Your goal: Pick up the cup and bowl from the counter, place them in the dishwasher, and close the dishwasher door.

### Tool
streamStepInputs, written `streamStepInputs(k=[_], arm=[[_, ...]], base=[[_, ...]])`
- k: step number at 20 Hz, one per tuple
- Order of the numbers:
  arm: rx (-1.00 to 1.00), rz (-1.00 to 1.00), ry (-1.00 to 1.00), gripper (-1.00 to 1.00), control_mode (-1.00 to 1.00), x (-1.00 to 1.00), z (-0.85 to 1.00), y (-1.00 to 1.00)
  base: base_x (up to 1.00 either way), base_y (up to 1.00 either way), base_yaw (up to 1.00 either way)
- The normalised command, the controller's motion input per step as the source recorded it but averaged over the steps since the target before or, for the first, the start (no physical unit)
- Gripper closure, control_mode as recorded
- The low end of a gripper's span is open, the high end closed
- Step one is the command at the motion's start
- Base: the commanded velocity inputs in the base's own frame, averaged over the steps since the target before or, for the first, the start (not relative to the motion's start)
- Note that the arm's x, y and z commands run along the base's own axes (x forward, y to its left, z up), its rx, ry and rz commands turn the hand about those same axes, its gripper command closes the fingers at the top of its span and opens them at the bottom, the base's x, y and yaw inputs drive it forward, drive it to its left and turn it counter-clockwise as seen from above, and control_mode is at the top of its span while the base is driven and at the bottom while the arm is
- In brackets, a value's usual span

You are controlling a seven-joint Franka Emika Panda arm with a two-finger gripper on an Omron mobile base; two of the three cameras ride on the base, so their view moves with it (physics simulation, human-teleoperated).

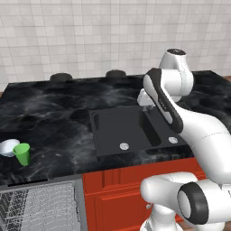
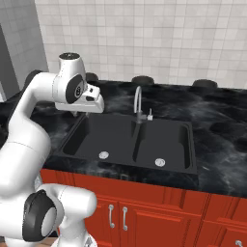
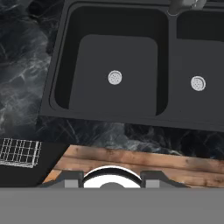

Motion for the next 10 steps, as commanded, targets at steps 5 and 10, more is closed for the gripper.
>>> streamStepInputs(k=[5,10], arm=[[0.00,0.00,0.00,-1.00,-1.00,0.00,-0.06,0.10],[0.00,0.00,0.00,-1.00,-1.00,0.00,-0.11,0.26]], base=[[0.00,0.00,0.00],[0.00,0.00,0.00]])
